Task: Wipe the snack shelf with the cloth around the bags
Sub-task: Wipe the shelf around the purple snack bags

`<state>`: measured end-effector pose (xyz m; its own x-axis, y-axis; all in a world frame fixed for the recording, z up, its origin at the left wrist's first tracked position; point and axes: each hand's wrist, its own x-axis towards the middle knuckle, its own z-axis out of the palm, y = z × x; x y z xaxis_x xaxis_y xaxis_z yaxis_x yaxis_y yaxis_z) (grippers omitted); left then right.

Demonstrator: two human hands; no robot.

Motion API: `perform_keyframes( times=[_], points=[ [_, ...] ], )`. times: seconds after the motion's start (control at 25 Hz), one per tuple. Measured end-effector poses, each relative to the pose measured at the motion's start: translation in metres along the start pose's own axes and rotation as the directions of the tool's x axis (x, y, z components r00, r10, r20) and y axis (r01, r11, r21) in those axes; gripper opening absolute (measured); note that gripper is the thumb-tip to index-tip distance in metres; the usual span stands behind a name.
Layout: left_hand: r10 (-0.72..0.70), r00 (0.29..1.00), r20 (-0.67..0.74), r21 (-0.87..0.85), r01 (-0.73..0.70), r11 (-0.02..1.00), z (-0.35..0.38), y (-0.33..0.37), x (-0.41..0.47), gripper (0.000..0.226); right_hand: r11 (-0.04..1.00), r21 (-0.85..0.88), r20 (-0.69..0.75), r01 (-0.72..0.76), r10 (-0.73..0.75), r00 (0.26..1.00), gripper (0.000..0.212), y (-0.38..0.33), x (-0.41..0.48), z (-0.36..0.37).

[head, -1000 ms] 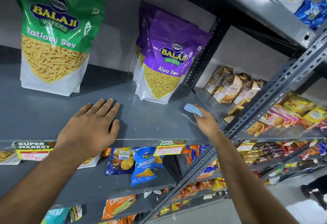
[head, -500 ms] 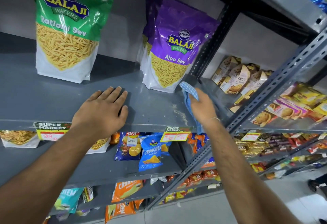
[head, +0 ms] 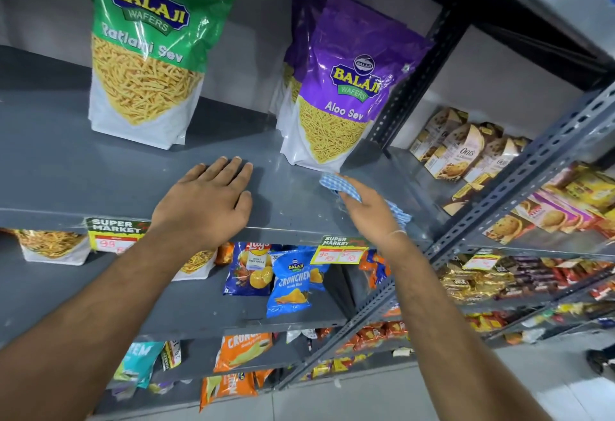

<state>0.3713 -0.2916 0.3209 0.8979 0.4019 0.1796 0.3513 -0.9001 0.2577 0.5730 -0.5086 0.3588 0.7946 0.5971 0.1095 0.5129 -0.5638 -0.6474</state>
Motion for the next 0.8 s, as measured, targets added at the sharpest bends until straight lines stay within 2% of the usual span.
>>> perform_keyframes(
  times=[0.16,0.32,0.36,0.4,0.48,0.52,0.56,0.6,0.64,0.72,0.8],
  points=[
    [-0.007,1.0,0.026,-0.082,0.009,0.997,-0.005,0.001,0.001,0.076,0.997,-0.016,0.051,0.073,-0.072,0.996,0.035,-0.038,-0.01,0.03],
    [-0.024,0.998,0.061,-0.184,0.034,0.982,-0.011,0.0,0.0,0.062,0.984,0.077,0.237,0.163,-0.177,0.955,0.034,-0.051,-0.034,0.038],
    [-0.022,0.998,0.058,-0.177,0.032,0.984,-0.011,-0.001,-0.001,0.062,0.978,0.107,0.245,0.182,-0.203,0.948,0.032,-0.051,-0.042,0.035],
    [-0.018,0.998,0.054,-0.163,0.027,0.986,-0.01,-0.001,-0.001,0.064,0.972,0.147,0.192,0.182,-0.209,0.959,0.03,-0.05,-0.047,0.027],
    [-0.011,0.999,0.049,-0.144,0.018,0.989,-0.009,-0.001,-0.001,0.069,0.961,0.245,-0.1,0.127,-0.106,0.989,0.031,-0.041,-0.042,0.007],
    [-0.014,0.999,0.044,-0.14,0.02,0.99,-0.008,-0.002,-0.001,0.068,0.965,0.25,-0.256,0.077,-0.011,0.967,0.031,-0.033,-0.032,-0.002],
    [-0.019,0.999,0.041,-0.137,0.024,0.99,-0.007,-0.002,-0.001,0.066,0.977,0.212,-0.353,0.017,0.06,0.934,0.03,-0.025,-0.022,-0.009],
    [-0.021,0.999,0.039,-0.134,0.027,0.991,-0.007,-0.002,-0.001,0.067,0.99,0.137,-0.378,-0.038,0.088,0.922,0.028,-0.018,-0.012,-0.011],
    [-0.021,0.999,0.038,-0.129,0.026,0.991,-0.007,-0.001,-0.001,0.07,0.996,0.042,-0.343,-0.078,0.087,0.935,0.028,-0.014,-0.004,-0.008],
    [-0.02,0.999,0.035,-0.122,0.025,0.992,-0.008,0.0,-0.001,0.07,0.989,-0.132,-0.212,-0.061,0.032,0.977,0.03,-0.014,0.004,0.01],
    [-0.032,0.999,0.032,-0.135,0.036,0.99,-0.008,0.0,0.0,0.064,0.981,-0.191,-0.163,-0.017,-0.015,0.987,0.037,-0.021,0.006,0.024]
  ],
)
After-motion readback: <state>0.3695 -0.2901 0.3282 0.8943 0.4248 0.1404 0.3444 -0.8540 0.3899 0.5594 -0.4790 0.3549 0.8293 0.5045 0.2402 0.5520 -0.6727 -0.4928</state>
